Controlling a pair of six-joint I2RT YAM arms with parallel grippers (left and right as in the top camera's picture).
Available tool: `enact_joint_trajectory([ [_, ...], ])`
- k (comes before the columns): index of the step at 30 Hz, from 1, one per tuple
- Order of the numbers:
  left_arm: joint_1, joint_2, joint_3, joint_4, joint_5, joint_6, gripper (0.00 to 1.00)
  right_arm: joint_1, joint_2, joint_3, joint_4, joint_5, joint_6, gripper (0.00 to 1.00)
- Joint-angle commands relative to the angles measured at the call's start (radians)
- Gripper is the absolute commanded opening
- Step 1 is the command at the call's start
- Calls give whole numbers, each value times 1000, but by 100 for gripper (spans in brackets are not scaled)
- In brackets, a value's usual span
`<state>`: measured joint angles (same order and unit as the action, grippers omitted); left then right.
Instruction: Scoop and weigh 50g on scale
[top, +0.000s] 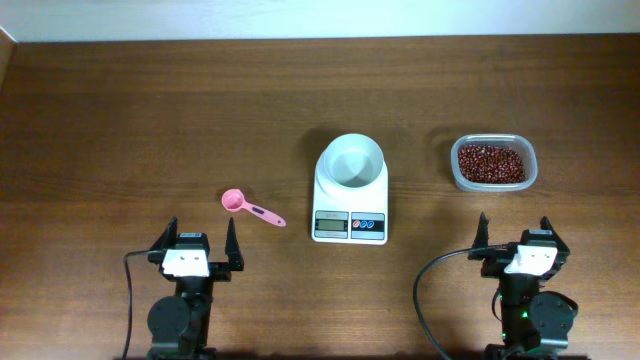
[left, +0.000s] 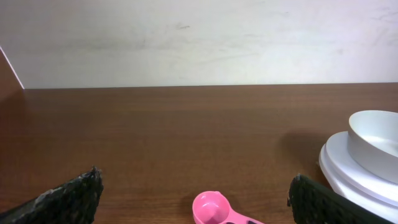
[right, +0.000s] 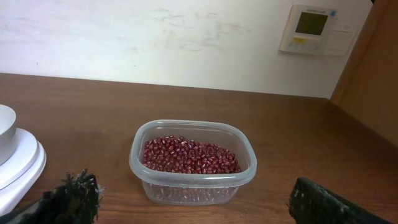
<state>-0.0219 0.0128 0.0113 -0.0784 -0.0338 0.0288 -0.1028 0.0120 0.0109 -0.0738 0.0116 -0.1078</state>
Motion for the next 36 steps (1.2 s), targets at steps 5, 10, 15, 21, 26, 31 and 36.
enact_joint_trajectory([
  [5, 5, -8, -2, -5, 12, -13, 99, 5, -4, -5, -5, 27, -1, 99],
  [10, 5, -8, -2, -5, 12, -14, 99, 5, -4, -5, -5, 27, -1, 99],
  [15, 5, -8, -2, -5, 12, -14, 99, 5, -4, -5, -5, 27, -1, 99],
  [21, 5, -8, -2, -5, 12, -13, 99, 5, -4, -5, -5, 27, -1, 99],
  [26, 5, -8, -2, -2, -11, -14, 99, 5, -4, -5, -5, 27, -1, 99],
  [31, 5, -8, 1, 98, 23, -14, 99, 5, -4, -5, -5, 27, -1, 99],
  [36, 5, -8, 1, 355, 9, -13, 99, 5, -4, -5, -5, 27, -1, 99],
])
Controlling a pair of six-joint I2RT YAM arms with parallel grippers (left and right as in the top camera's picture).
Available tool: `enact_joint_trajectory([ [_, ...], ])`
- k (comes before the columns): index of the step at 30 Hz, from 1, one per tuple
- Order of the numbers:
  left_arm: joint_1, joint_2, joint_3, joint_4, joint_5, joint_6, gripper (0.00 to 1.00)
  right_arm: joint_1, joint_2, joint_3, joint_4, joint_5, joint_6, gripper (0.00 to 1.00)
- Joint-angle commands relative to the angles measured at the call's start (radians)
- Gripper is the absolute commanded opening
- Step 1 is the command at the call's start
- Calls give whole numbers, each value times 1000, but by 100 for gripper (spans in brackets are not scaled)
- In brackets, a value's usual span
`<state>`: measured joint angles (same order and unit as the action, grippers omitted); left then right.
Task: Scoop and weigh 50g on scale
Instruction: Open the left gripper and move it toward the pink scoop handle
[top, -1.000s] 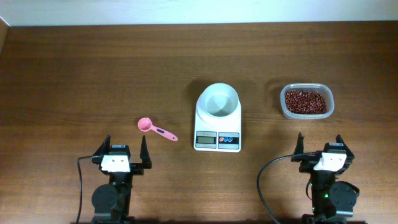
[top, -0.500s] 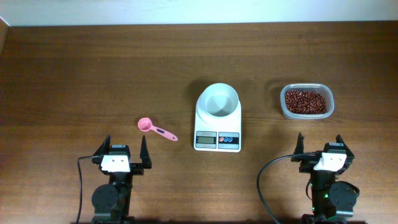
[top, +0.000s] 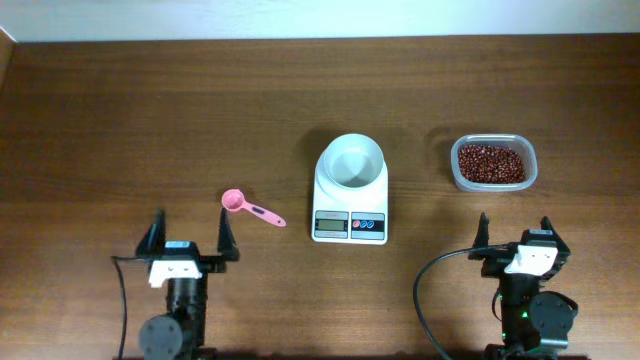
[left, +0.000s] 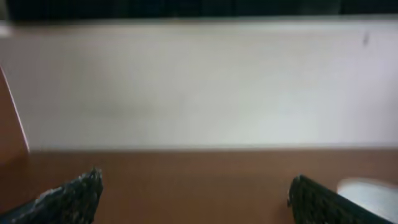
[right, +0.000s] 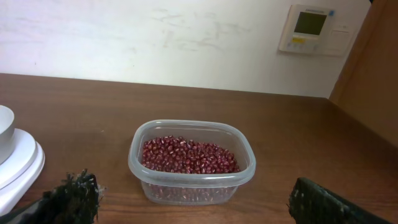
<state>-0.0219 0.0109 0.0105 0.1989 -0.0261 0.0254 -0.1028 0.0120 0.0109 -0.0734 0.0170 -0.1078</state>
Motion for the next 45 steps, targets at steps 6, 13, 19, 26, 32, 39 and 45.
enact_joint_trajectory([
  [6, 5, -6, 6, 209, 0, -10, 99, 5, -4, -5, -6, 21, -1, 99],
  [13, 5, -6, 52, 211, -13, 16, 99, 5, -4, -5, -6, 21, -1, 99],
  [19, 5, 34, 212, 61, -76, 33, 99, 5, -4, -5, -6, 21, -1, 99],
  [26, 5, 223, 440, -98, -76, 32, 99, 5, -4, -5, -6, 21, -1, 99],
  [32, 5, 387, 596, -231, -76, 32, 99, 5, -4, -5, -6, 21, -1, 99],
  [39, 5, 585, 813, -482, -72, 18, 99, 5, -4, -5, -6, 21, -1, 99],
  [45, 5, 724, 936, -643, -68, -41, 99, 5, -4, -5, -6, 21, -1, 99],
])
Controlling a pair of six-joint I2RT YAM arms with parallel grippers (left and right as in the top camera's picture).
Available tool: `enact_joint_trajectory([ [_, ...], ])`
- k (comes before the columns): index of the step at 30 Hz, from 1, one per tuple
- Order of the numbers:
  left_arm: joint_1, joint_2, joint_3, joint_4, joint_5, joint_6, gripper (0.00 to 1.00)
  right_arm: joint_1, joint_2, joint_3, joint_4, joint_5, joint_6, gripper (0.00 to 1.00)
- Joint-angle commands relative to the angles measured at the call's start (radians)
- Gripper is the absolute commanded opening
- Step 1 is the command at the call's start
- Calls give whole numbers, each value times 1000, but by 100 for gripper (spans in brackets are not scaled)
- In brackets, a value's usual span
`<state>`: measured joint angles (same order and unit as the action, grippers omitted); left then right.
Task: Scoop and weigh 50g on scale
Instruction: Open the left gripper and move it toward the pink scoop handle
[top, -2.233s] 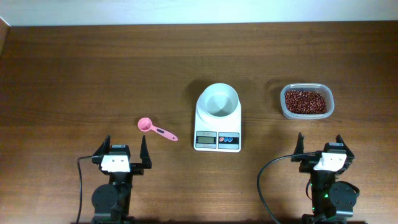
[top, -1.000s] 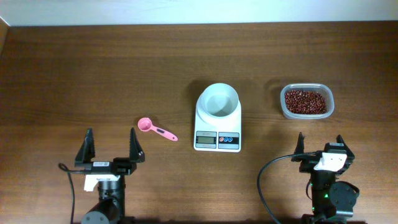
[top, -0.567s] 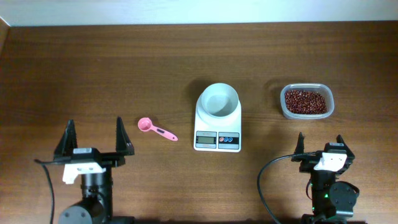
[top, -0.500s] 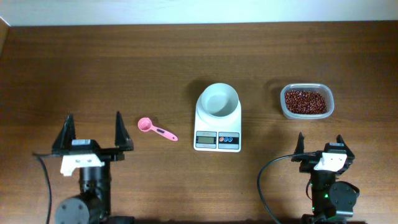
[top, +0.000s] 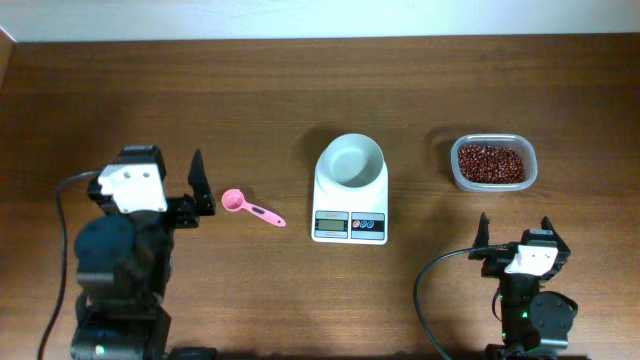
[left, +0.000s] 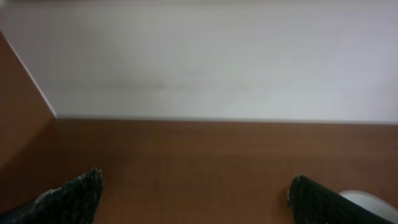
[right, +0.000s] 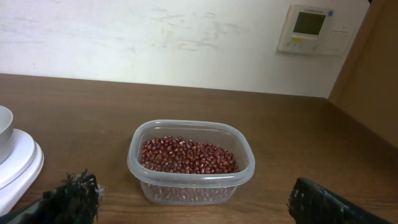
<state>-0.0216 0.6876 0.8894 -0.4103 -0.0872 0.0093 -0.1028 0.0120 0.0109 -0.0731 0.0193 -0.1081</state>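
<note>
A pink scoop (top: 250, 208) lies on the table left of the white scale (top: 350, 225), which carries an empty white bowl (top: 351, 161). A clear tub of red beans (top: 492, 163) stands to the scale's right and fills the middle of the right wrist view as the tub (right: 190, 162). My left gripper (top: 165, 175) is raised, open and empty, left of the scoop; one finger (top: 199, 182) shows beside the scoop's cup. The left wrist view shows only bare table, wall and the bowl's rim (left: 373, 200); the scoop is out of it. My right gripper (top: 515, 228) sits low, open and empty.
The back wall runs along the table's far edge. A thermostat panel (right: 311, 28) hangs on that wall at the right. The left arm's black cable (top: 62, 190) loops off its left side, and the right arm's cable (top: 428, 285) curves along the front.
My left arm has risen and stands farther back and to the left, its finger now level with the scoop's cup. Its wrist view is sharper and shows more table. The right arm has not moved.
Both grippers sat open at the front edge, the scoop showing low in the left wrist view. Then the left gripper stood a little farther left with its view tipped up to the wall and blurred. Now it is raised beside the scoop, still open.
</note>
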Motion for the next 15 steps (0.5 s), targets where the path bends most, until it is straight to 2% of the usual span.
enact_joint_trajectory([
  [1, 5, 77, 76, -56, -3, -25, 99, 5, -4, -5, -6, 19, 0, 99],
  [7, 5, 220, 149, -119, 143, -26, 99, 5, -4, -5, -6, 19, 0, 99],
  [15, 5, 302, 195, -272, 208, -77, 99, 5, -4, -5, -6, 19, -1, 99],
])
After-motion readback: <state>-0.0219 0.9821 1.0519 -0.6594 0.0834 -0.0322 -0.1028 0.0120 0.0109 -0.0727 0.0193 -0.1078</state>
